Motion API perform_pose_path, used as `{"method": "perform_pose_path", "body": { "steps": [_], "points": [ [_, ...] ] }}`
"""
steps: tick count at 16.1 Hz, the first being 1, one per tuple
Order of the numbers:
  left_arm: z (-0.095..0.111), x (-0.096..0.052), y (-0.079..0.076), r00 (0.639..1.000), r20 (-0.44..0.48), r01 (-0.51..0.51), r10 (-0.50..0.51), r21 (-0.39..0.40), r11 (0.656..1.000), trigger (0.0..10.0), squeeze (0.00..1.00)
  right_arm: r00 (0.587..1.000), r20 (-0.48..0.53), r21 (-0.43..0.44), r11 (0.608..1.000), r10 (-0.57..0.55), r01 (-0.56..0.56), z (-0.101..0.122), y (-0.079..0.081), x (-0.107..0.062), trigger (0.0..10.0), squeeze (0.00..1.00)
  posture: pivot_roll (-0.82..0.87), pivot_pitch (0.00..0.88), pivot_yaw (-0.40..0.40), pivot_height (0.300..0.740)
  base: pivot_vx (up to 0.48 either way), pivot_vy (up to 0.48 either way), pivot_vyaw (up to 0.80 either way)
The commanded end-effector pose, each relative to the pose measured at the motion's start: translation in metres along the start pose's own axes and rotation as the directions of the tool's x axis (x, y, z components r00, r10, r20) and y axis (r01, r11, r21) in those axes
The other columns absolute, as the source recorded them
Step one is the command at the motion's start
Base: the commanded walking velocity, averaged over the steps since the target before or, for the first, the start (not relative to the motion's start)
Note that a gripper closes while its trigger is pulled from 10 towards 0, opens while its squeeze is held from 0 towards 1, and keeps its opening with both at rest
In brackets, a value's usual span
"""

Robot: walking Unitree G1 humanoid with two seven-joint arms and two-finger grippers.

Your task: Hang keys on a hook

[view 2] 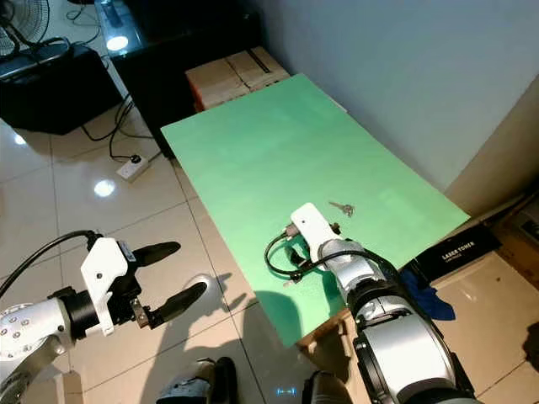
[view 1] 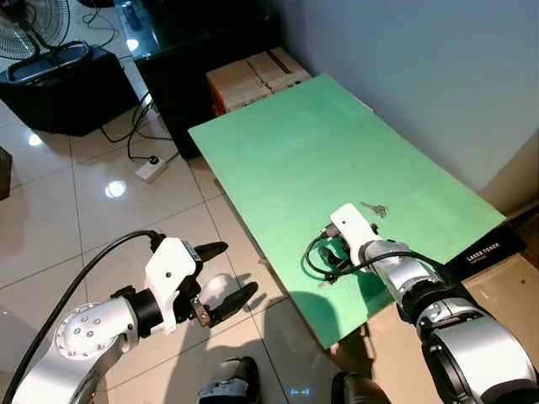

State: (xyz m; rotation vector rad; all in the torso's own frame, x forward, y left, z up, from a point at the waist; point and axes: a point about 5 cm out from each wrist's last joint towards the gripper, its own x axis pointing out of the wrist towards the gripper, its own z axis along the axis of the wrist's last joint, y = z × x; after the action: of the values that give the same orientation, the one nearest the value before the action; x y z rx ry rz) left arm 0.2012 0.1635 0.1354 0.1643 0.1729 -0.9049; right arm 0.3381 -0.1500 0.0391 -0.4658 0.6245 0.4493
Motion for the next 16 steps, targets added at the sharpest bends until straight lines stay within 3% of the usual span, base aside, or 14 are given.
{"method": "perform_pose_path", "body": {
  "steps": [1, 4, 6, 7, 9, 10, 16],
  "points": [
    [0.0025, -0.0039, -0.0015, 1.0, -0.006, 0.013, -0.013, 0.013, 1.0, 10.0, 0.0, 0.999, -0.036, 0.012, 1.0, -0.001, 0.001, -0.0049, 0.0005, 0.0001, 10.0, 0.0, 0.14, 0.164, 0.123, 0.74, 0.0, 0.0, 0.0],
    [0.003, -0.0035, -0.0016, 1.0, -0.007, 0.014, -0.014, 0.014, 1.0, 10.0, 0.0, 0.999, -0.052, 0.004, 1.0, -0.005, 0.005, -0.0068, -0.0017, -0.0006, 9.8, 0.0, 0.14, 0.16, 0.12, 0.74, 0.0, 0.0, 0.0],
    [0.0035, -0.0034, -0.002, 1.0, -0.006, 0.014, -0.014, 0.016, 1.0, 10.0, 0.0, 0.999, -0.049, 0.013, 1.0, -0.001, 0.002, -0.0067, -0.0014, -0.0006, 5.7, 0.0, 0.14, 0.159, 0.119, 0.74, 0.0, 0.0, 0.0],
    [0.0037, -0.004, -0.0023, 1.0, -0.006, 0.015, -0.015, 0.015, 1.0, 10.0, 0.0, 0.999, -0.047, 0.015, 1.0, -0.001, 0.001, -0.0065, -0.0014, -0.0006, 4.9, 0.0, 0.14, 0.16, 0.119, 0.74, 0.0, 0.0, 0.0],
    [0.0044, -0.0048, -0.0025, 1.0, -0.007, 0.015, -0.015, 0.017, 1.0, 10.0, 0.0, 0.999, -0.047, 0.02, 1.0, -0.001, 0.002, -0.0073, -0.0008, -0.0005, 1.0, 0.0, 0.15, 0.161, 0.12, 0.74, 0.0, 0.0, 0.0],
    [0.0046, -0.0051, -0.0025, 1.0, -0.008, 0.016, -0.016, 0.017, 1.0, 10.0, 0.0, 0.999, -0.046, 0.023, 1.0, 0.0, 0.001, -0.0074, -0.0003, -0.0004, 0.0, 0.0, 0.15, 0.162, 0.121, 0.74, 0.0, 0.0, 0.0],
    [0.0054, -0.0054, -0.0032, 1.0, -0.011, 0.02, -0.02, 0.016, 1.0, 10.0, 0.0, 0.999, -0.046, 0.033, 0.999, 0.007, -0.005, -0.0086, 0.002, 0.0001, 0.0, 0.0, 0.15, 0.165, 0.125, 0.74, 0.0, 0.0, 0.0]
  ]
}}
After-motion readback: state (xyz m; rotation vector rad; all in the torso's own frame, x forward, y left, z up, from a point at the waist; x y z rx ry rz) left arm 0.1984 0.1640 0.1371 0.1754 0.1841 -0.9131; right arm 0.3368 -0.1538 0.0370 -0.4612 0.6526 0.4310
